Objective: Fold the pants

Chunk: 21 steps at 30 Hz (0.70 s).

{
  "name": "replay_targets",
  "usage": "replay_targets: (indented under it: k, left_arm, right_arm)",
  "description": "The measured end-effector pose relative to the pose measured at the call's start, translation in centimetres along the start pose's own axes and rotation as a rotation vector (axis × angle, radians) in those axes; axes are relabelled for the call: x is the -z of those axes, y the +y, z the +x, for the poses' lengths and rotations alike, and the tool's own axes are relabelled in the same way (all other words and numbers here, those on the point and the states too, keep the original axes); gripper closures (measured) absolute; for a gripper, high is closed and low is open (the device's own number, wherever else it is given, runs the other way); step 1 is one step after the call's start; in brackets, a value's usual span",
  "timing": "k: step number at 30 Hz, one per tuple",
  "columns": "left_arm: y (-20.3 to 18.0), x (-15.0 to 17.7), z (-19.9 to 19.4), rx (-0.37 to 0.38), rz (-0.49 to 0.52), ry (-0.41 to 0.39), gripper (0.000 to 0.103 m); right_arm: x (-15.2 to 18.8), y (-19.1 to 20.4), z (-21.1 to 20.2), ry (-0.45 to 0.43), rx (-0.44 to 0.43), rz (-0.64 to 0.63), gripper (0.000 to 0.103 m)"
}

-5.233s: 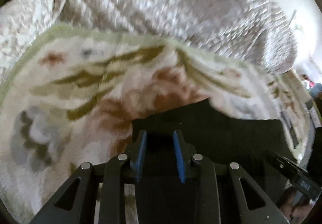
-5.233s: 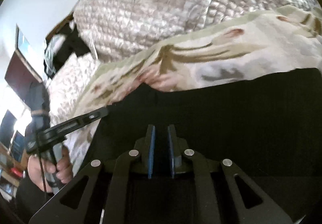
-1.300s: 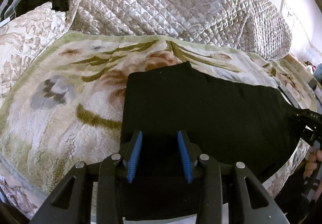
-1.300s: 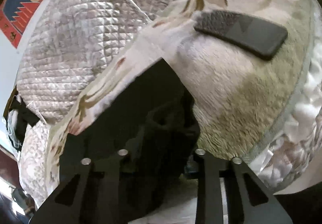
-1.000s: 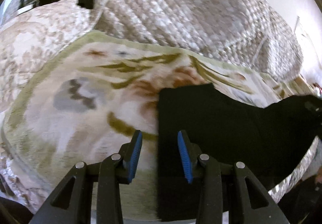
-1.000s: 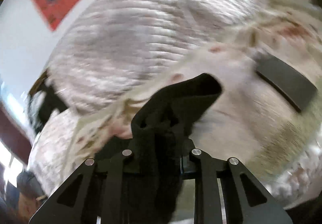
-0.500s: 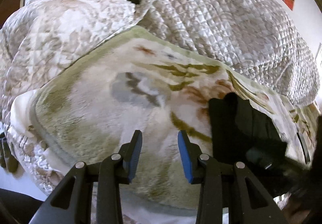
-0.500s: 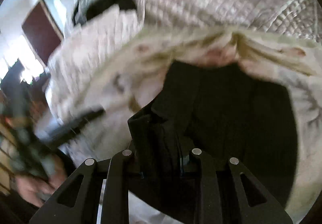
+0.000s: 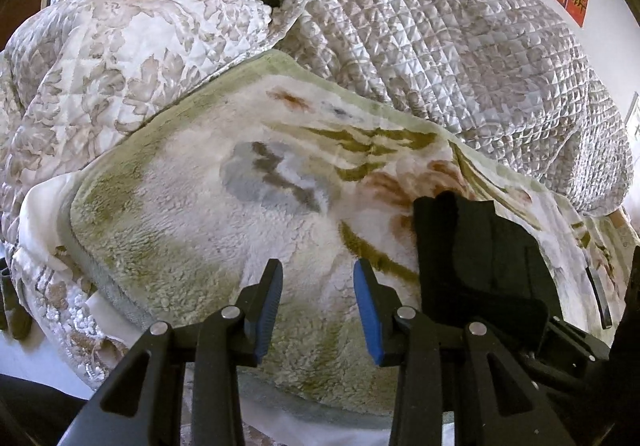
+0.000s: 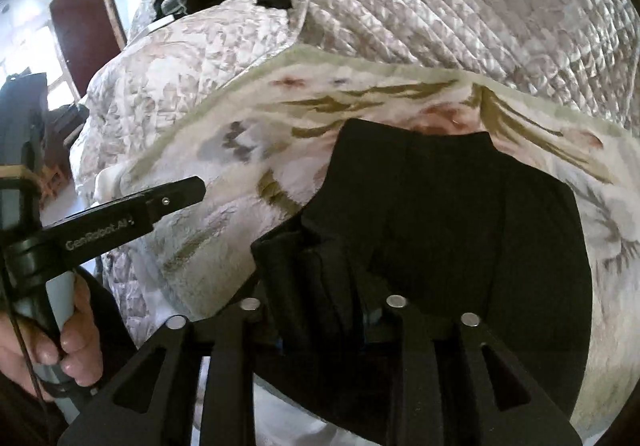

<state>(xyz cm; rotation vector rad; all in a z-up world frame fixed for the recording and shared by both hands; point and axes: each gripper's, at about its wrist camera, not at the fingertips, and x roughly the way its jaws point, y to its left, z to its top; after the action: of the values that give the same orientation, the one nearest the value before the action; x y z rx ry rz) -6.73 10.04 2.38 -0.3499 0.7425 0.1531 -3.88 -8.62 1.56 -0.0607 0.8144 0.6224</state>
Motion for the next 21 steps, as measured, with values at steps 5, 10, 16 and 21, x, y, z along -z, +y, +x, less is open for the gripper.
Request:
replay_targets:
  k: [5,10,16,21]
  left_arm:
    - [0.2,0.0,-0.5,-0.016,-0.003,-0.013,0.064]
    - [-0.1,-0.1,-1.0,-0.020,0.005,-0.017,0.064]
    - [-1.9,-0.9,-1.7,0.006,0.039,-0.027,0.064]
    - [-5.2,-1.7,-1.8,0.063,0.101,-0.024,0.064]
  right_arm:
    - [-0.6,-0.1,-1.9,-0.025,-0.109,0.024,0.056]
    - [-0.7,-0.8,-5.4,-0.122,-0.164,0.026,0.056]
    - [2.0,-6.5,-7.0,-0.141,0.040,0.194,0.061]
    - [3.5,-7.1,-4.9,-0.057,0.007,0.199,0.069]
